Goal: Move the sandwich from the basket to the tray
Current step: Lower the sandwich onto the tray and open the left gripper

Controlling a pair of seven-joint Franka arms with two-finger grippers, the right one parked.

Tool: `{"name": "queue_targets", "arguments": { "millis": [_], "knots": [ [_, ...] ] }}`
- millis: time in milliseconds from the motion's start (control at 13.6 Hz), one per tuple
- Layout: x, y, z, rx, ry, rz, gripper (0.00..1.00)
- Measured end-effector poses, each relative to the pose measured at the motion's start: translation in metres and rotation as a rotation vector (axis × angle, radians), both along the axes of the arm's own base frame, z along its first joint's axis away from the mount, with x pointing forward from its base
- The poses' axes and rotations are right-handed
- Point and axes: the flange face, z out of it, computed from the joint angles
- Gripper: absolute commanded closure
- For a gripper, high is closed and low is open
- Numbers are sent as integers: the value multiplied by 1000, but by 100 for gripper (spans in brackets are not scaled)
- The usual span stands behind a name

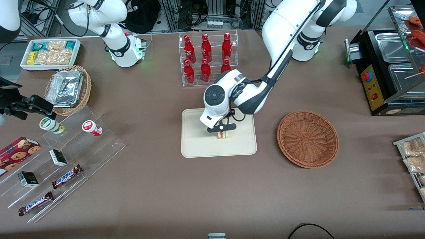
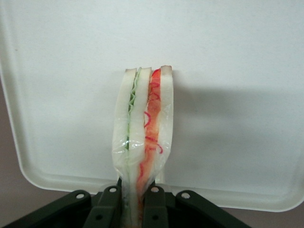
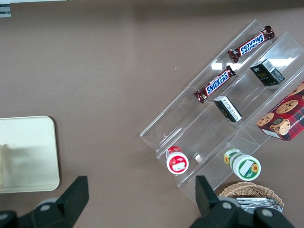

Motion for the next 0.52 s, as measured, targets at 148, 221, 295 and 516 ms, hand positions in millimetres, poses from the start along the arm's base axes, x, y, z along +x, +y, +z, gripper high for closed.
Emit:
{"name": "queue_targets", "arguments": {
  "millis": [148, 221, 295, 516],
  "knots": [
    [-11, -10, -8, 10, -9, -21, 90],
    [-14, -13, -13, 18, -18, -26, 90],
    [-14, -15, -18, 19, -24, -28, 87],
    [-11, -16, -24, 4, -39, -26, 12]
  ]
}}
